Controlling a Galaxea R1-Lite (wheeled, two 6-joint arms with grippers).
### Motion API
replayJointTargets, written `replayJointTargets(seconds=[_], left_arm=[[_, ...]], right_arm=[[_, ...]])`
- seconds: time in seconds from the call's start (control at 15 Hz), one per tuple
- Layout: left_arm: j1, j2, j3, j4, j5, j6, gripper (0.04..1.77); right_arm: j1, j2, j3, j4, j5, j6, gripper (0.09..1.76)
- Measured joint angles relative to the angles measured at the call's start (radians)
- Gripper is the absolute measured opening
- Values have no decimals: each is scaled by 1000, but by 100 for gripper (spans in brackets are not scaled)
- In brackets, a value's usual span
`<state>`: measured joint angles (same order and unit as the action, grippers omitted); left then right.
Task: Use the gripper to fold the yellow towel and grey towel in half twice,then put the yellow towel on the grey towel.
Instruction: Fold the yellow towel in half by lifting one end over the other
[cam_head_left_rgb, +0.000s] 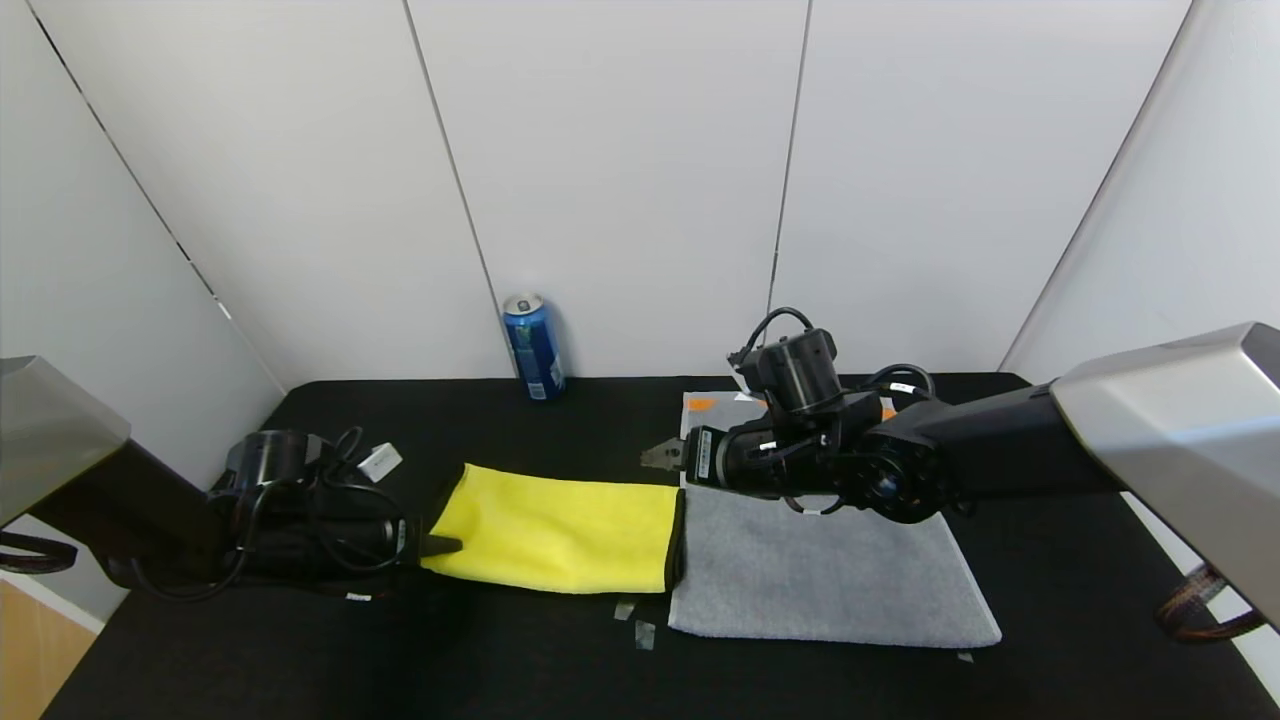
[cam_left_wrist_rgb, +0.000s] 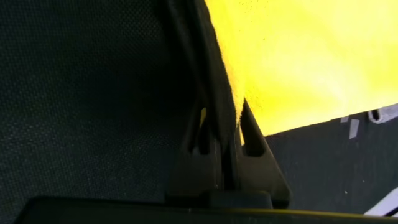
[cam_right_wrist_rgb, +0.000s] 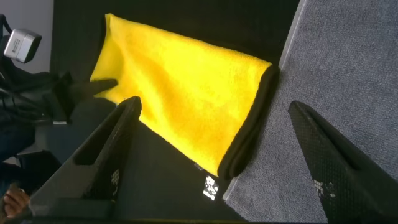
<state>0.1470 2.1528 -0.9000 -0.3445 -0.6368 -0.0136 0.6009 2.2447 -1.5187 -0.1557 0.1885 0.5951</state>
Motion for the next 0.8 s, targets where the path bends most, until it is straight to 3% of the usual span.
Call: replayJointTargets(seconds=[0.4, 0.8], left_arm=[[42, -3, -10, -4, 0, -4, 16], [160, -4, -65, -4, 0, -6, 16]], right_arm=[[0, 5, -1, 0, 0, 1, 171], [0, 7, -4, 0, 0, 3, 171]])
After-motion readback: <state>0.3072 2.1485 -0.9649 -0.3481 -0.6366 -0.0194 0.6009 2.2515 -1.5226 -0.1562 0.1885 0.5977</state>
